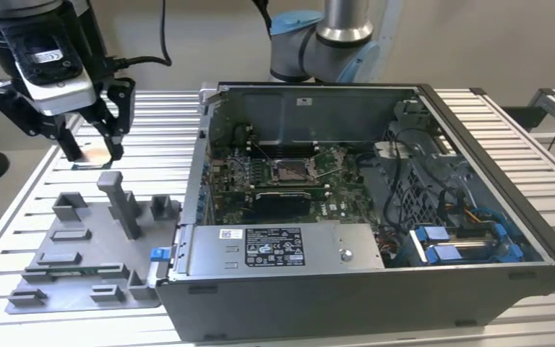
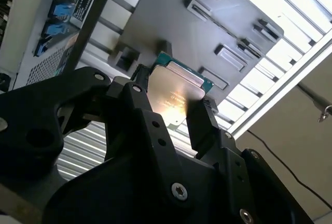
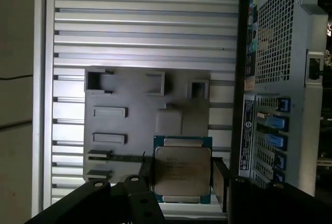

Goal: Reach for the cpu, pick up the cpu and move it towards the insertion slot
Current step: 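Pick up the cpu and move it towards the insertion slot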

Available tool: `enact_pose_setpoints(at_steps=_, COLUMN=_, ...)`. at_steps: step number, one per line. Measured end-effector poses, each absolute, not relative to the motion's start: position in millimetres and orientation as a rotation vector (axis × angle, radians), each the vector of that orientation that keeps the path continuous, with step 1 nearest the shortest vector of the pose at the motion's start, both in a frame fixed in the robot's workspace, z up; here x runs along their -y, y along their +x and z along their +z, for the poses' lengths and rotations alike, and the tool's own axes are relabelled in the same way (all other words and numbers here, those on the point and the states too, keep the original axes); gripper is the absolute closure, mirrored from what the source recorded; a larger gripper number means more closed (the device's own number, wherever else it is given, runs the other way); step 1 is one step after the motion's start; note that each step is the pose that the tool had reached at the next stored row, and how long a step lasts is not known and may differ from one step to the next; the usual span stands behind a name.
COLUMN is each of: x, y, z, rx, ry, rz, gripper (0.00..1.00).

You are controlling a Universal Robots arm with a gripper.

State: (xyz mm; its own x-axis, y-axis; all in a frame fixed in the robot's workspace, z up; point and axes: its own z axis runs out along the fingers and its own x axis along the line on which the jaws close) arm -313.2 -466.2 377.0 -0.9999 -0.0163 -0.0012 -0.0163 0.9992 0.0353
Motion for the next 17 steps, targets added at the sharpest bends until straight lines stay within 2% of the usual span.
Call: enact_pose_setpoints(at_steps=17, x=466, y=-253, z=377, rx=-3.14, ry=-0.026, rz=0.056, gripper=1.0)
